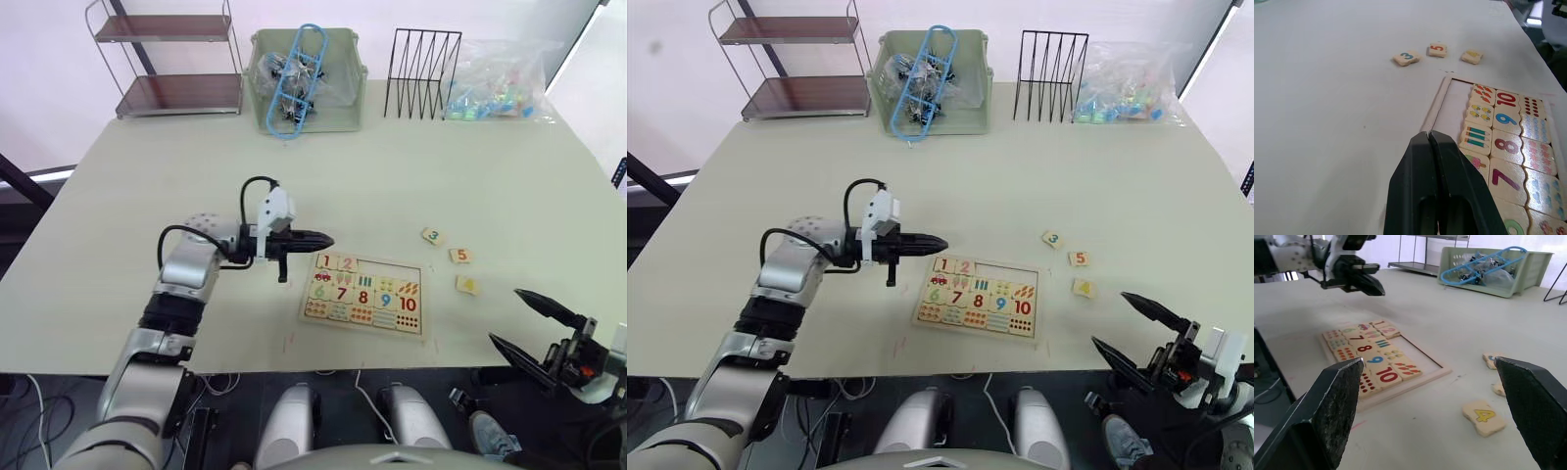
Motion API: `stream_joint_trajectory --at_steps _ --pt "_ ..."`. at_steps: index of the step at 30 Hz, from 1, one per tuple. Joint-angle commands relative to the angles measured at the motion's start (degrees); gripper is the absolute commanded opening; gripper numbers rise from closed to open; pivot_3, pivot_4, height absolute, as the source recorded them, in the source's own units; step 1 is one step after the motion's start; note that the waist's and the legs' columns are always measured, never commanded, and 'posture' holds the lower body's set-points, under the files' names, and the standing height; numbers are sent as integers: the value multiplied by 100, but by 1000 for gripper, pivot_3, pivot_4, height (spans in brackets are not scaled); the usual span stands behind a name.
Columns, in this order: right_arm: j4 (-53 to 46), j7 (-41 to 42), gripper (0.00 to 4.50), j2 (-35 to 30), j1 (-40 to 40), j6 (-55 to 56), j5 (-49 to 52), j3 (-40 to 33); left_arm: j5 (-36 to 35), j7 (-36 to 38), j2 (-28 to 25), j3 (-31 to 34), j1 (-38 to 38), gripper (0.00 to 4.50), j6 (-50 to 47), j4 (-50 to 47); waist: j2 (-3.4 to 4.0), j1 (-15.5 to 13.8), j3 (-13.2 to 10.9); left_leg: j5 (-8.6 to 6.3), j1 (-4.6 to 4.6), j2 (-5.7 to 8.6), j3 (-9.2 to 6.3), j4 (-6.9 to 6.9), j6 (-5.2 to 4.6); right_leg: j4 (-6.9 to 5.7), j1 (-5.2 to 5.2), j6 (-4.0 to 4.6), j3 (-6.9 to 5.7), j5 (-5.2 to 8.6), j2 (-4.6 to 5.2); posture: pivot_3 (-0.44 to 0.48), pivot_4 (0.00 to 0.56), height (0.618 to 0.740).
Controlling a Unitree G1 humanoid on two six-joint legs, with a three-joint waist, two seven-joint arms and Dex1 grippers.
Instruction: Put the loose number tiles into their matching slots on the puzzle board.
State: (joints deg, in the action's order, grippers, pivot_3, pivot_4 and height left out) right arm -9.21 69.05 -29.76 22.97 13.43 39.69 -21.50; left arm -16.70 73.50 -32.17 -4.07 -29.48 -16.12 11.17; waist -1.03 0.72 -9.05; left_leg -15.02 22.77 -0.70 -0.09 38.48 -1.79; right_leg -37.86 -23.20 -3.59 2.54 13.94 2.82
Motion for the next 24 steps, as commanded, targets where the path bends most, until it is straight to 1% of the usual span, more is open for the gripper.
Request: stream_joint_trajectory --at_steps 1,3,5,7,10,13,14,15,16,17,18,19,20,21,22,24 --pt "35 -119 4500 -179 -136 -144 20 -229 -353 -275 -224 520 673 63 -148 -730 3 7 -1 0 -1 -2 1 -2 0 1 0 0 2 0 0 0 150 740" --pt "162 -169 4500 -253 -198 -284 18 -266 -546 -550 -224 786 982 63 -277 -1017 3 -12 -1 0 0 -9 -2 -3 0 1 0 1 -2 0 0 0 150 740" --pt "343 -128 4500 -301 -243 -337 34 -334 -485 -1005 -201 939 1295 63 -354 -1279 2 -41 -1 0 0 -9 -2 -1 0 1 1 1 -4 0 4 0 150 740" --pt "534 -120 4500 -310 -309 -329 -16 -378 -472 -1251 -200 1095 1716 63 -246 -1565 2 -59 -1 0 -4 -7 -4 -1 0 2 8 1 -6 0 8 0 150 740" --pt "744 -135 4500 -313 -417 -299 -115 -381 -697 -1549 -175 1461 2270 63 -334 -1970 3 -36 -1 0 -5 -7 -2 -3 0 8 10 1 -5 0 10 0 150 740" --pt "952 -164 4500 -348 -519 -317 -234 -338 -921 -1711 -230 1803 2787 788 -404 -2307 3 -22 -1 0 -7 -10 -3 -4 0 7 9 2 -7 0 12 0 150 740" --pt "1034 -159 4500 -369 -559 -313 -284 -319 -982 -1744 -260 1918 2960 1306 -432 -2398 4 -18 0 0 -9 -10 -2 -4 1 7 10 3 -7 0 14 0 150 740" --pt "1121 -145 4500 -390 -604 -296 -329 -311 -1034 -1770 -282 2009 3124 1703 -457 -2491 4 -16 0 0 -11 -11 -1 -5 1 7 11 3 -7 1 15 0 150 740" --pt "1192 -139 4500 -406 -649 -292 -359 -311 -1060 -1790 -309 2086 3283 2266 -469 -2574 5 -13 0 0 -11 -11 -1 -5 1 7 10 4 -7 1 15 0 150 740" --pt "1245 -159 4500 -415 -701 -300 -390 -307 -1061 -1786 -346 2190 3485 2544 -440 -2624 5 -11 0 0 -11 -11 -1 -5 1 7 10 4 -7 1 15 0 150 740" --pt "1297 -157 4500 -434 -738 -303 -417 -312 -1095 -1799 -363 2289 3673 2716 -437 -2690 6 -10 -1 0 -11 -10 1 -5 1 8 10 4 -7 1 15 0 150 740" --pt "1341 -144 4500 -448 -767 -303 -433 -319 -1156 -1825 -359 2393 3841 3268 -444 -2756 7 -6 -1 0 -11 -10 2 -5 1 9 10 4 -7 1 16 0 150 740" --pt "1371 -144 4500 -460 -791 -308 -453 -322 -1222 -1844 -354 2509 4016 3530 -438 -2804 7 -6 -1 0 -11 -10 4 -6 1 9 10 5 -6 2 17 0 150 740" --pt "1395 -144 4500 -475 -804 -309 -473 -330 -1255 -1851 -346 2600 4175 4174 -404 -2841 7 -7 -1 0 -11 -10 3 -7 1 10 10 8 -8 4 17 0 150 740" --pt "1422 -140 4500 -492 -811 -303 -494 -341 -1274 -1845 -328 2696 4357 4372 -332 -2874 7 -11 -1 0 -11 -10 3 -7 1 11 11 9 -8 4 17 0 150 740" --pt "1468 -147 4500 -523 -810 -274 -553 -373 -1396 -1890 -233 2940 4720 4448 -270 -2959 8 -8 0 0 -11 -11 6 -7 1 13 11 11 -6 6 18 0 150 740"
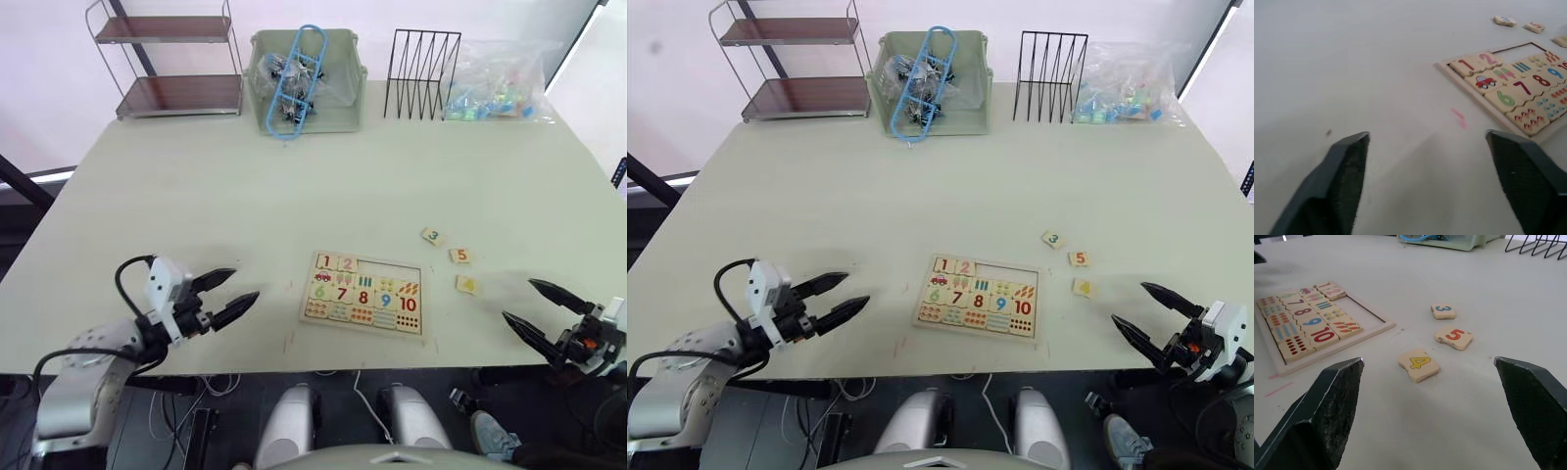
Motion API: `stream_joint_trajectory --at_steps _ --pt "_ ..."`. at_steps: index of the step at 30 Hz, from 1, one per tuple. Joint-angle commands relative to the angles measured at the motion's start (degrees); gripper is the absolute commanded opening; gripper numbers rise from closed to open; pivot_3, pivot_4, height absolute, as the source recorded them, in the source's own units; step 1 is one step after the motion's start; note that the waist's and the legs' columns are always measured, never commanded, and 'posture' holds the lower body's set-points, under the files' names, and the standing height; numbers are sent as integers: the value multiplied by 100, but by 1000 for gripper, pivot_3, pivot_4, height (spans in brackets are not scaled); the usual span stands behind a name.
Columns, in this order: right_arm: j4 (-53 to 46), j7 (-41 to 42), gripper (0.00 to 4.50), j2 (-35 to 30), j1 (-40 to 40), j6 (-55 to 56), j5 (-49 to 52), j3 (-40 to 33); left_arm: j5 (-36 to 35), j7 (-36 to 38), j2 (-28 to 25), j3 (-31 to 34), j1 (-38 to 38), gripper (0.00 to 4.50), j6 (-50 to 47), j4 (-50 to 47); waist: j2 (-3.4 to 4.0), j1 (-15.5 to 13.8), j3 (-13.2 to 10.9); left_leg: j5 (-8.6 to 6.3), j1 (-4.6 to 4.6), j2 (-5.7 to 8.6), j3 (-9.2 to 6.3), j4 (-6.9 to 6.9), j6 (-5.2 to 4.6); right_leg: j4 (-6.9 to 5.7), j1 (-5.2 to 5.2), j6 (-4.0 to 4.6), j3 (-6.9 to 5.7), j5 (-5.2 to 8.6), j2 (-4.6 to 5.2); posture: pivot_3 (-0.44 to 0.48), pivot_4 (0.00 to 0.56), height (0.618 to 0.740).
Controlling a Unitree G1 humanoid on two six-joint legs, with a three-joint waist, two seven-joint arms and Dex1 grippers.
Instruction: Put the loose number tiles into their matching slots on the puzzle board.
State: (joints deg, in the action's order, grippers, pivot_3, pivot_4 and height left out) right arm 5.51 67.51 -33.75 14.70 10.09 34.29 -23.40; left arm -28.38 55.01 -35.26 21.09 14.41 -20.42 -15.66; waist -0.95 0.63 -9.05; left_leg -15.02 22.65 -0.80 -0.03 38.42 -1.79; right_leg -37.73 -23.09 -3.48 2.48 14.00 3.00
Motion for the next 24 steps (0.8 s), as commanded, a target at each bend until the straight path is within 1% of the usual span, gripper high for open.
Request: stream_joint_trajectory --at_steps 1,6,9,24 --pt "26 2 4500 -141 20 79 -45 -202 -322 -64 134 536 482 4448 170 -328 0 1 0 0 0 0 1 0 0 1 0 0 0 0 0 0 150 740" --pt "157 31 4500 -207 10 142 -92 -265 -584 -208 359 849 926 4448 262 -517 -1 -25 1 0 1 0 3 0 0 5 1 12 -1 8 3 0 150 740" --pt "162 65 4500 -221 -16 114 -52 -254 -575 -244 397 890 1050 4448 359 -535 -1 -12 0 0 0 0 5 0 0 6 0 13 0 8 2 0 150 740" --pt "36 7 4500 -253 -175 -85 -84 -204 -776 -347 345 929 978 4448 346 -486 -1 -1 0 0 0 -1 7 0 0 7 0 13 0 9 -2 0 150 740"
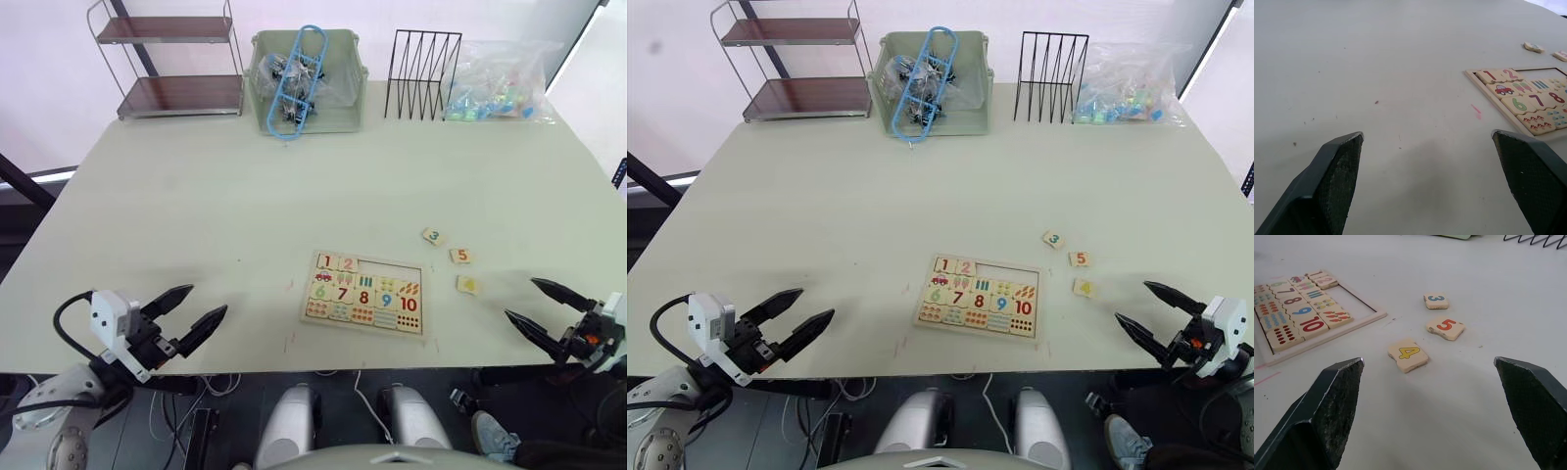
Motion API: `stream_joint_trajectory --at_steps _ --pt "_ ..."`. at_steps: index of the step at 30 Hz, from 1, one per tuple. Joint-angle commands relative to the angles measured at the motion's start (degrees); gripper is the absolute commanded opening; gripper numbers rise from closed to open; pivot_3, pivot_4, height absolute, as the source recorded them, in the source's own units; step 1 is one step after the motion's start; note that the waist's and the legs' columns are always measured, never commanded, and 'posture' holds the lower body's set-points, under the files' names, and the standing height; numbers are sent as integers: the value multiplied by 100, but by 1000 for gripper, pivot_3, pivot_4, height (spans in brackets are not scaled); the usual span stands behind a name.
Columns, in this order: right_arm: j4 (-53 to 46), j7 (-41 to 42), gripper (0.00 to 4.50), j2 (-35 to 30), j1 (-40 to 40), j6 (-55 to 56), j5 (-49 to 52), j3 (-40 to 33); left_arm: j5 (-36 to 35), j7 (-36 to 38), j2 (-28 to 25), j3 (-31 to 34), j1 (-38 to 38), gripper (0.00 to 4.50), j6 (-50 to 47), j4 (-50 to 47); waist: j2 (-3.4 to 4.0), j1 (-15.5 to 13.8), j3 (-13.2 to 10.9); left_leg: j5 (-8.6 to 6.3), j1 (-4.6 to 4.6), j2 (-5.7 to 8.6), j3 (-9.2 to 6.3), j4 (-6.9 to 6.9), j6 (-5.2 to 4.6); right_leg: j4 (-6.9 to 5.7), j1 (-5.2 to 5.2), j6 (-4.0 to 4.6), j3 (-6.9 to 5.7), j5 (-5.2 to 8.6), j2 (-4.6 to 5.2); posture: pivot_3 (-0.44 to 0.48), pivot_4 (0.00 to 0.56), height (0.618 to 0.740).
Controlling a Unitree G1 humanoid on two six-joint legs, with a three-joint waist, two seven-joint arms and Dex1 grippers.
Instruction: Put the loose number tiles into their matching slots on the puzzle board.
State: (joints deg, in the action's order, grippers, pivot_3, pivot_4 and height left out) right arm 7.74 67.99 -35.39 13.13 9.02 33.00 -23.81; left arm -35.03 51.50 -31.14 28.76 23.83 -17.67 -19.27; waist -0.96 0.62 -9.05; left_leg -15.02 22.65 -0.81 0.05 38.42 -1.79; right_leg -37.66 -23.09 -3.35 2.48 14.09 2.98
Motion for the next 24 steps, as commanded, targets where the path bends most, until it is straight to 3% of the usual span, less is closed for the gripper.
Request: stream_joint_trajectory --at_steps 1,24 --pt "-196 -48 4500 -86 -20 23 43 -164 -120 3 -77 165 40 4448 69 -125 0 1 0 0 0 0 0 0 0 0 0 0 0 0 0 0 150 740" --pt "-231 -41 4500 153 139 210 13 -91 11 106 -179 15 -41 4448 235 34 0 0 0 0 0 -2 1 -1 0 3 0 1 0 1 0 0 150 740"
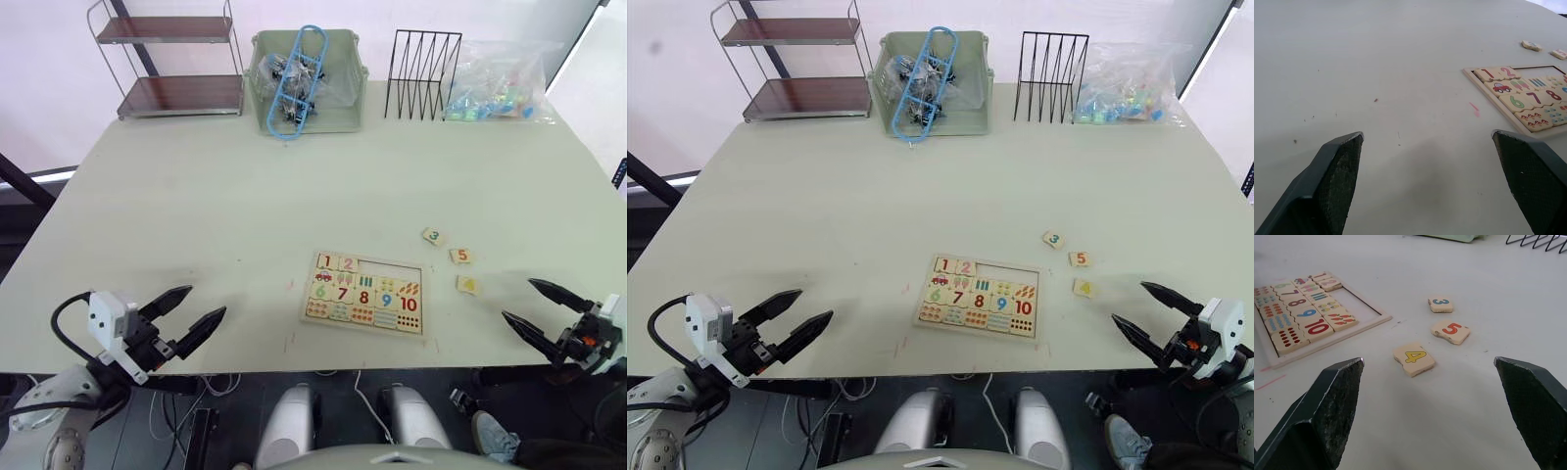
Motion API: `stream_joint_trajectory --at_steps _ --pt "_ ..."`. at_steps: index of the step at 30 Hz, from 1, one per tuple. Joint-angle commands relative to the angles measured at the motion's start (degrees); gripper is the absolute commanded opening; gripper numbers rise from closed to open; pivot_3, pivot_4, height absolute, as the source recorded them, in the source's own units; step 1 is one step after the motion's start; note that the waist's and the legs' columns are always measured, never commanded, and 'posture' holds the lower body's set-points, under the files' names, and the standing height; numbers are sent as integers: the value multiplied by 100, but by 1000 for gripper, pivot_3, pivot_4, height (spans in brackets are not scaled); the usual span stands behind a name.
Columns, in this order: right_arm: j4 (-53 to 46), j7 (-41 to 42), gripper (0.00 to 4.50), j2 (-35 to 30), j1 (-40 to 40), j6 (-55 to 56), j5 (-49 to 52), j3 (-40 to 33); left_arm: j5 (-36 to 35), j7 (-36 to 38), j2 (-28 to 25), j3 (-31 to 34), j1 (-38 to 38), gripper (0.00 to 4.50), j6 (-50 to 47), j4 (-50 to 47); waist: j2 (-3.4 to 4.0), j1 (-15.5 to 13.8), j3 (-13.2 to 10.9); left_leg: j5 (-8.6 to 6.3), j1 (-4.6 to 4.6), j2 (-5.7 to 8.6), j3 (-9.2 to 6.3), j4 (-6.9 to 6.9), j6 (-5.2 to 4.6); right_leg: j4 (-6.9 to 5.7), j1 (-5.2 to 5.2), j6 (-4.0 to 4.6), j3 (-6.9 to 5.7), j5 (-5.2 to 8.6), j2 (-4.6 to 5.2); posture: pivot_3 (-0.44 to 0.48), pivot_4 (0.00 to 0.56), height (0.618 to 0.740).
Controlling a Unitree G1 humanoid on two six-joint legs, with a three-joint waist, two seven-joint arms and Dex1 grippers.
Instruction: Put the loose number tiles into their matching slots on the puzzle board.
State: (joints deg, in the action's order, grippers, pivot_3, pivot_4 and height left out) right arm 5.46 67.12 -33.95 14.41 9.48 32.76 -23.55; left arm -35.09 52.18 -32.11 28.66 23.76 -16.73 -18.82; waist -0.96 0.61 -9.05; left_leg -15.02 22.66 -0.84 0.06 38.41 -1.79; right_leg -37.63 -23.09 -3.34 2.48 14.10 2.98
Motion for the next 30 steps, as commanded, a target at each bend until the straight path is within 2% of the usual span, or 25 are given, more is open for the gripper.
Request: stream_joint_trajectory --at_steps 1,7,14,20,30 --pt "28 57 4500 29 15 213 31 -129 36 48 -89 16 -58 4448 161 9 0 1 0 0 0 0 0 0 0 0 0 0 0 0 0 0 150 740" --pt "122 97 4500 97 -39 412 59 -146 140 129 -176 -29 -339 4448 338 198 0 -1 0 0 0 -1 1 0 0 0 0 0 0 0 0 0 150 740" --pt "-256 26 4500 102 -225 195 108 29 144 500 -426 -246 -847 4448 490 437 0 3 -1 0 0 -1 2 -1 0 0 0 0 0 0 -1 0 150 740" --pt "-339 -271 4500 -84 -768 -135 -195 311 183 985 -666 -540 -1423 4448 624 739 1 5 -2 0 0 -2 3 -1 0 0 -1 0 0 -1 -3 0 150 740" --pt "-53 -694 4500 -496 -2145 -1138 -711 981 98 2118 -996 -1119 -2107 4448 738 1048 4 14 -4 0 2 -1 2 -1 0 -2 -3 -17 0 -12 -7 0 150 740"
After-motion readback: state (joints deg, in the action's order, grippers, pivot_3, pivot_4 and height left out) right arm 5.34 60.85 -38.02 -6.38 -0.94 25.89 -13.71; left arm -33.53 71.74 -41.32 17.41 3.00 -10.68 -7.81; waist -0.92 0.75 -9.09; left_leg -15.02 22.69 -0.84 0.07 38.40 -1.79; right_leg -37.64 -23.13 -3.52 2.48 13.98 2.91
